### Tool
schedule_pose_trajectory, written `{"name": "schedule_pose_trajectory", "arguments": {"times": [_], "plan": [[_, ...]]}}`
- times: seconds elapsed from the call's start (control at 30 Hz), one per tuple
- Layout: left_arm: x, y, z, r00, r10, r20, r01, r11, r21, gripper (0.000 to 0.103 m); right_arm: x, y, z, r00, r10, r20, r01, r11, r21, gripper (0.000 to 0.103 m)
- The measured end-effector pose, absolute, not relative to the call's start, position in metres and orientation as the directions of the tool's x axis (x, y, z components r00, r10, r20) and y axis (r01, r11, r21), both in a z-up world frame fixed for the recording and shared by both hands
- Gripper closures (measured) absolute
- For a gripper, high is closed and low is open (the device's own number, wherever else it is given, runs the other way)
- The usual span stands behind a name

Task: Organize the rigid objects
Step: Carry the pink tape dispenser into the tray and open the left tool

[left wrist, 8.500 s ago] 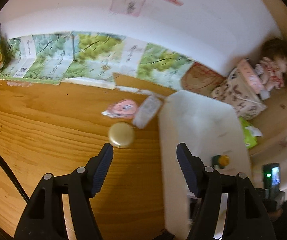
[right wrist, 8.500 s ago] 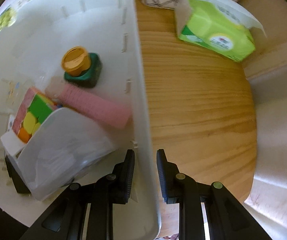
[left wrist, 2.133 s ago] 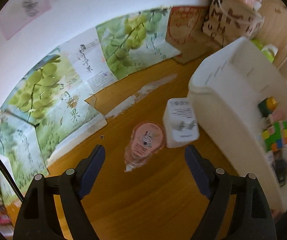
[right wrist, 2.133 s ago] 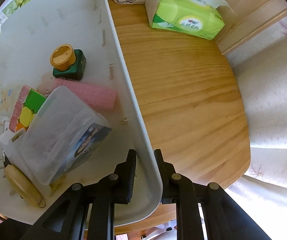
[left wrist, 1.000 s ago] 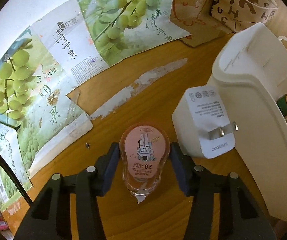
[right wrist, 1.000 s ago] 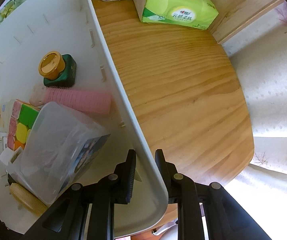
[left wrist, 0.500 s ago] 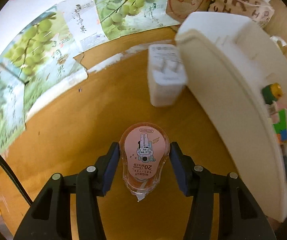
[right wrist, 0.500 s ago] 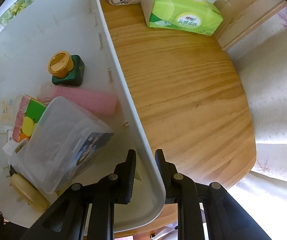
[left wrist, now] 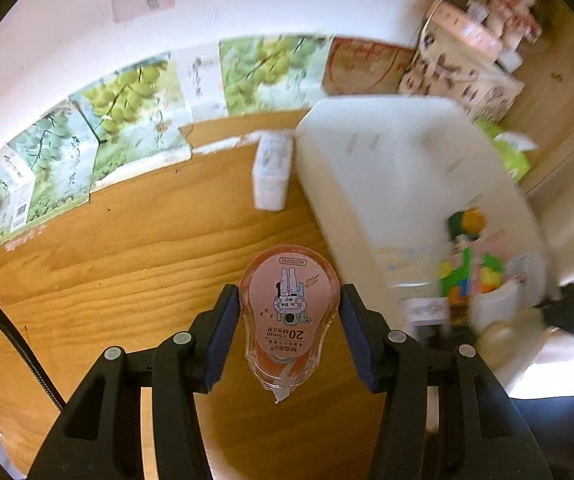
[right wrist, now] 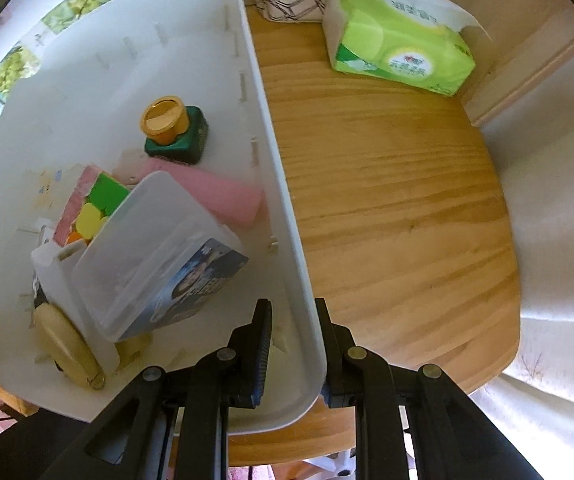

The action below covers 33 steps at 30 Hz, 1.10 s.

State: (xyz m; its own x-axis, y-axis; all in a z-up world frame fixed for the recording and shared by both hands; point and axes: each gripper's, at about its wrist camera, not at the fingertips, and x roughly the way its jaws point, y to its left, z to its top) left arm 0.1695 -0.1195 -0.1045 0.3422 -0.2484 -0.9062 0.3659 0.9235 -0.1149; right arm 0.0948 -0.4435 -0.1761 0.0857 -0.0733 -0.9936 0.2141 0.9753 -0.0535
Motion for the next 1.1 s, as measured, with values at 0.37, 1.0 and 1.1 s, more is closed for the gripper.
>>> {"name": "schedule_pose_trajectory", "arguments": {"times": [0.37,1.0,1.1], "plan": [[0.138,-0.166,-0.045,0.420,-0.328,-0.846,0.429,0.893,-0.133,0.049,0.091,-0.445,-0.171,0.118,-0.034,-0.992,0.104,0.994,-0.022,0.082],[0.119,-0.271,-0.053,0.341,-0.420,-0.841,0.505,0.836,-0.213,0.040,0.089,-0.451,-0.167,0.146,0.051,-0.988,-0.021,0.999,0.048,0.082],[0.119,-0.271,-0.050,0.363,-0.419,-0.832,0.500,0.841,-0.206,0.026,0.088,-0.451,-0.166,0.148,0.046,-0.988,-0.033,0.999,0.041,0.082]]}}
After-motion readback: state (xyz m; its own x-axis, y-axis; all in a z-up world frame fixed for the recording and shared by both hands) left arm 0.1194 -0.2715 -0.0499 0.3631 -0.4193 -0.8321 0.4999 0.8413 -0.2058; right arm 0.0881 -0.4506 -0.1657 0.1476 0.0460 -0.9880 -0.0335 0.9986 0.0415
